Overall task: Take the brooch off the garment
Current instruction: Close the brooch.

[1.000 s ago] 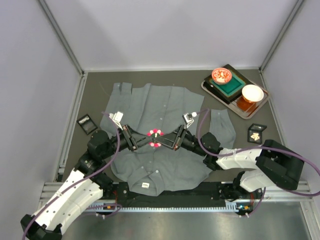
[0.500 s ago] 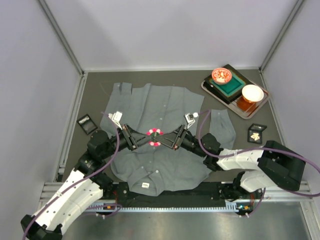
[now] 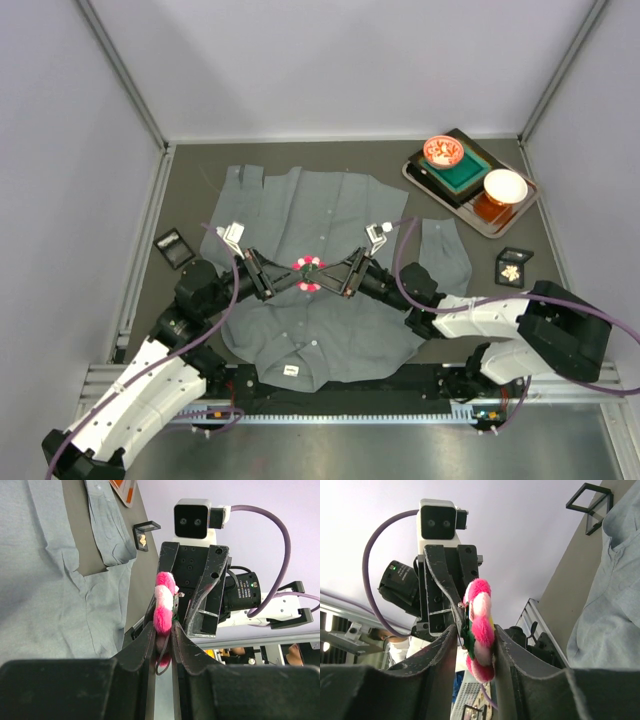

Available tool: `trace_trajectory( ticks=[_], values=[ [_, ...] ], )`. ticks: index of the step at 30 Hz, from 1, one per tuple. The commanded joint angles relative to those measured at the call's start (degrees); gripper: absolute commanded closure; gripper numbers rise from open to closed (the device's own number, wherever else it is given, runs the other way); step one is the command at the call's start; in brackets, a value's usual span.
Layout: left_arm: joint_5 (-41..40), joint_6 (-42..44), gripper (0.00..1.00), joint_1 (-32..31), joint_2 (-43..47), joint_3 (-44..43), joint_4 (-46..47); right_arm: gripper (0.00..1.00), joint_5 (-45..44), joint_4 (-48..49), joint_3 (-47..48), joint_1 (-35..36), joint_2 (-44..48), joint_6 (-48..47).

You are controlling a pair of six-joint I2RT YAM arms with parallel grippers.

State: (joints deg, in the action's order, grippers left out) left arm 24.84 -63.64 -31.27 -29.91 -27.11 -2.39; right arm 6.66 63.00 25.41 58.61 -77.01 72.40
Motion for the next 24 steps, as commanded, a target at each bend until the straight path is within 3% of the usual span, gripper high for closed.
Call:
trace_trajectory(
  ticks=[1, 17, 20, 24],
  values=[
    [2.3, 0.0, 1.0, -0.2, -0.1, -0.6, 4.2, 0.66, 2.1, 0.6, 3.0, -0.2, -1.4, -2.0],
    [0.6, 0.8, 1.0, -0.2, 0.8, -1.8, 2.6, 0.82, -2.7, -1.7, -0.8, 0.0, 2.5, -0.3],
    [0.6, 1.1, 1.0, -0.2, 0.8, -2.0, 2.7, 0.8, -2.7, -2.2, -1.2, 0.0, 3.4, -0.5],
    [0.8, 1.2, 1.0, -0.1, 0.4, -1.9, 2.6, 0.71, -2.1, -2.9, -1.3, 0.0, 3.7, -1.2]
  ],
)
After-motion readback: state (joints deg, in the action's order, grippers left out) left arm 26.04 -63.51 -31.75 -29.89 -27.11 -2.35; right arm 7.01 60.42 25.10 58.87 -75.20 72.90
